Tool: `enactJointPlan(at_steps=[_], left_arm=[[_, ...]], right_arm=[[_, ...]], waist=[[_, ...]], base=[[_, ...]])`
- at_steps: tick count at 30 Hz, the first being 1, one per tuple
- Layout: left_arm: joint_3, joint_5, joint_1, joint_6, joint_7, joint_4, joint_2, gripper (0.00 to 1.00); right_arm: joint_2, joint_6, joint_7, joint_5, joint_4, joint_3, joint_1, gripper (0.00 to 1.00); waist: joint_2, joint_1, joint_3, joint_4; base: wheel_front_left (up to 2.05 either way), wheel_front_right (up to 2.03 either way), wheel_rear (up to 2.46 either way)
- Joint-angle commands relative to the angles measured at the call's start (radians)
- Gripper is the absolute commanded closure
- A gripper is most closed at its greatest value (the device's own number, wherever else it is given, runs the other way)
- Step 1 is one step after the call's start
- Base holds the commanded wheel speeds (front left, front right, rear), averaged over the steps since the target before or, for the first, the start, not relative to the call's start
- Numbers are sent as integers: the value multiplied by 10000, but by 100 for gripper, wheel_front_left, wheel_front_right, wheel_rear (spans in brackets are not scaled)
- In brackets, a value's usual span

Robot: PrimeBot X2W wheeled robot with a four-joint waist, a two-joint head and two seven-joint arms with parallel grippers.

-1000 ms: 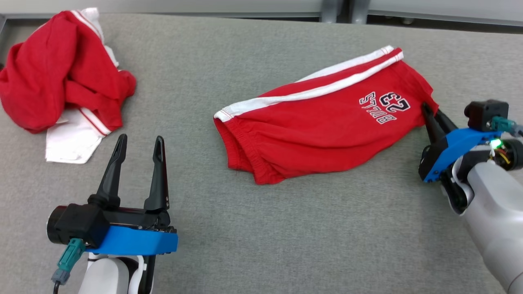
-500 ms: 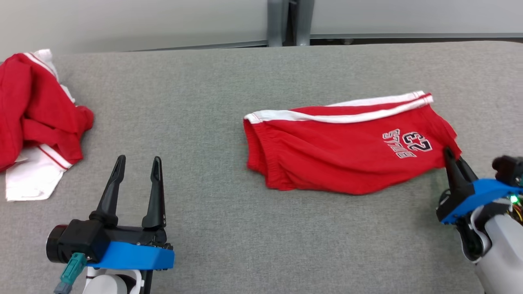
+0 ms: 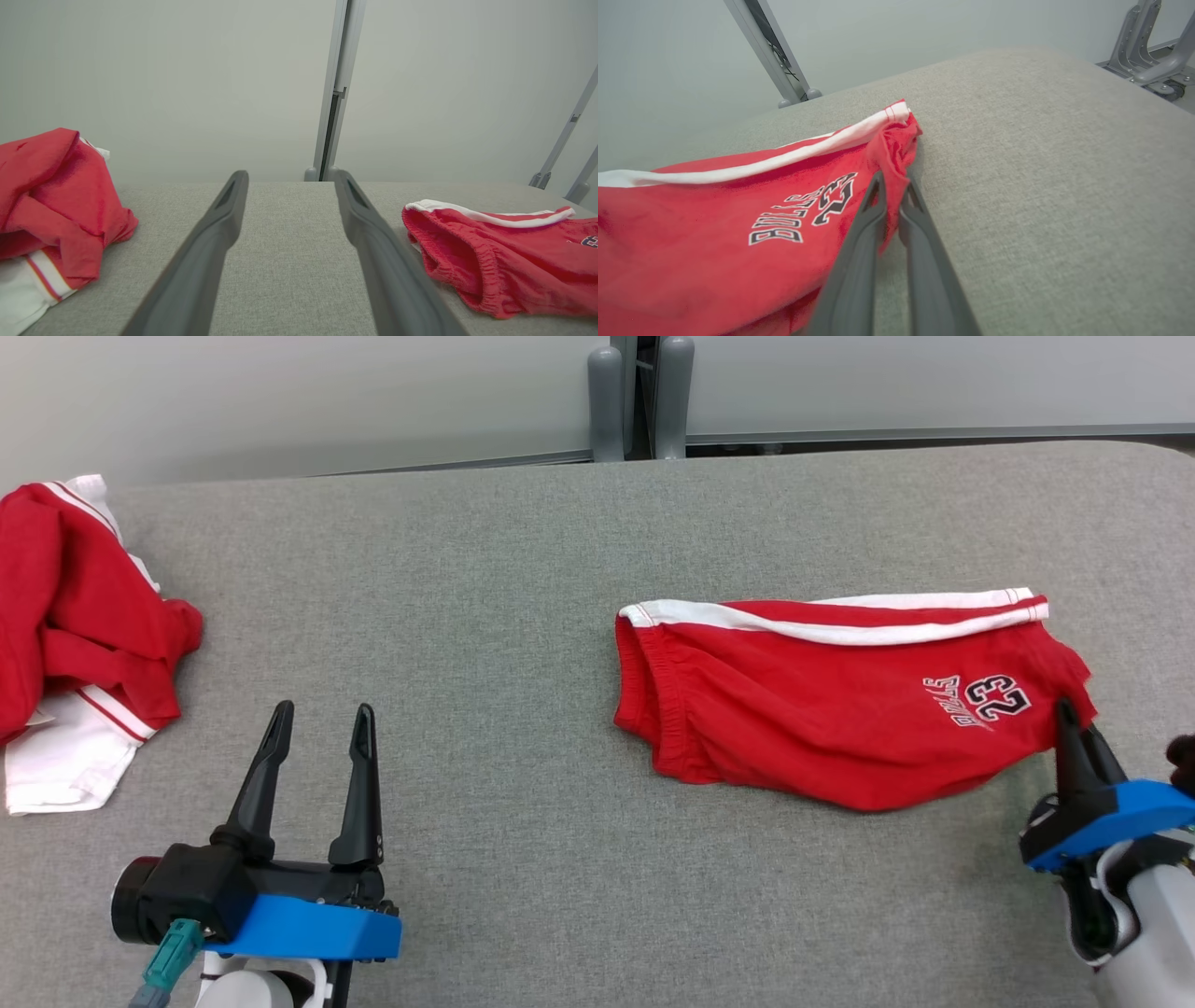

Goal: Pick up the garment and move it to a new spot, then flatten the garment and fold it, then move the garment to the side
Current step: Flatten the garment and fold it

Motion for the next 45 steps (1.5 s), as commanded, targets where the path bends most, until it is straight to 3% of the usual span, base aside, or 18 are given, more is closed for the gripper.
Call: enactJointPlan(at_steps=[1, 11, 22, 30, 36, 45], left_arm=[[-13, 24, 57, -33, -29, 20, 35, 0], [-154, -60, 62, 20, -29, 41, 37, 0], [-165, -153, 251, 68, -29, 34, 35, 0], [-297, -246, 291, 144, -29, 33, 35, 0], [-321, -255, 319, 139, -29, 49, 35, 0], [-382, -258, 364, 125, -29, 98, 35, 0]], right_arm=[[196, -4, -51, -85, -192, -36, -133, 100], [1089, -4, 15, -778, -1113, 987, -1240, 100], [1877, -4, 435, -865, -2098, 3450, -1163, 100], [1461, -4, 488, -601, -2755, 4718, -319, 100], [1040, -4, 587, -422, -2974, 5088, 315, 100], [1256, -4, 332, -245, -2787, 5359, 535, 100]], waist=[[0, 1, -35, 17], [0, 1, -161, 334], [0, 1, -216, 716], [0, 1, -262, 809], [0, 1, -297, 800], [0, 1, -326, 735]], base=[[0, 0, 0], [0, 0, 0], [0, 0, 0], [0, 0, 0], [0, 0, 0], [0, 0, 0]])
